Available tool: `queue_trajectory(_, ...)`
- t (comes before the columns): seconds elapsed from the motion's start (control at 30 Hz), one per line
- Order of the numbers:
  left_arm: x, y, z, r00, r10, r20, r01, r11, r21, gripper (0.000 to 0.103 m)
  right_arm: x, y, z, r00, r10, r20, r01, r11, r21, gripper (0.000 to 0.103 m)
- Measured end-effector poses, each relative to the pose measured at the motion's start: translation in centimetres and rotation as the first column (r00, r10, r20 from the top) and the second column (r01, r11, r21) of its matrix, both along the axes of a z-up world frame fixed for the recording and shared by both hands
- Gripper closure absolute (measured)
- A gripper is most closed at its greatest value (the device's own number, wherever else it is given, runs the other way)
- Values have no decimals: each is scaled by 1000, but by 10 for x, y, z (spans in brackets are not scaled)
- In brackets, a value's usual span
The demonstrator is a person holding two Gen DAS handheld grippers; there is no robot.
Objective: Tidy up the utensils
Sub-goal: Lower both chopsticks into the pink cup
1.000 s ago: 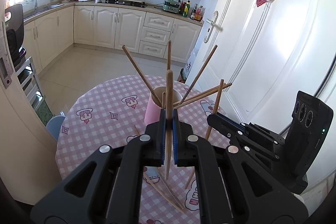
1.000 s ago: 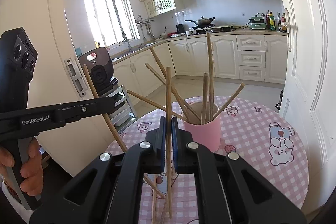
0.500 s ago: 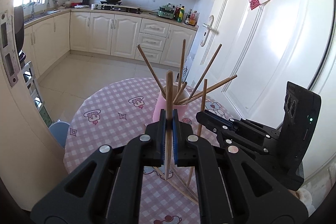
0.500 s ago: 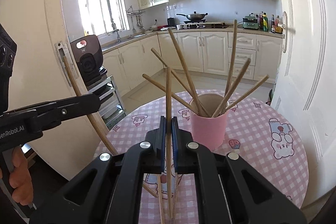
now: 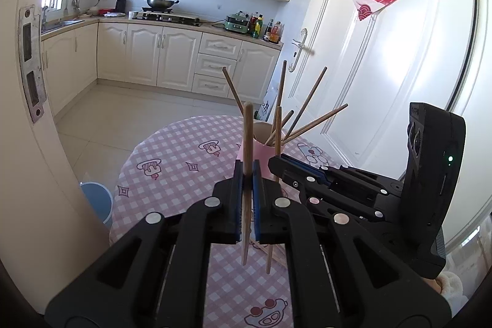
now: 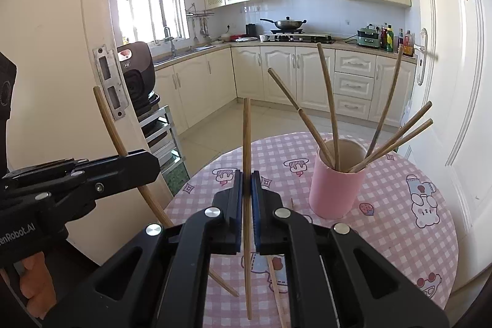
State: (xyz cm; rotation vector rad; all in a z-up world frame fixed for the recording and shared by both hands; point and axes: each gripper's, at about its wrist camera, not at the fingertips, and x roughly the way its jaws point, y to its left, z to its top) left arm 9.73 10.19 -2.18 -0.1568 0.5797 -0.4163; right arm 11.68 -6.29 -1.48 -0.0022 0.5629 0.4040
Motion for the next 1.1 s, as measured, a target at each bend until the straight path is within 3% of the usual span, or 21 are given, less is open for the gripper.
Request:
queue_trajectory(0.67, 5, -18, -5, 999, -30, -14, 30, 999, 19, 97, 0, -23, -5, 999, -32, -11, 32, 999, 27, 99)
queue_trajectory(1.1, 25, -69, -3, 997, -60, -38, 62, 997, 53, 97, 10, -82, 0, 999, -48, 16, 46, 994, 100, 99)
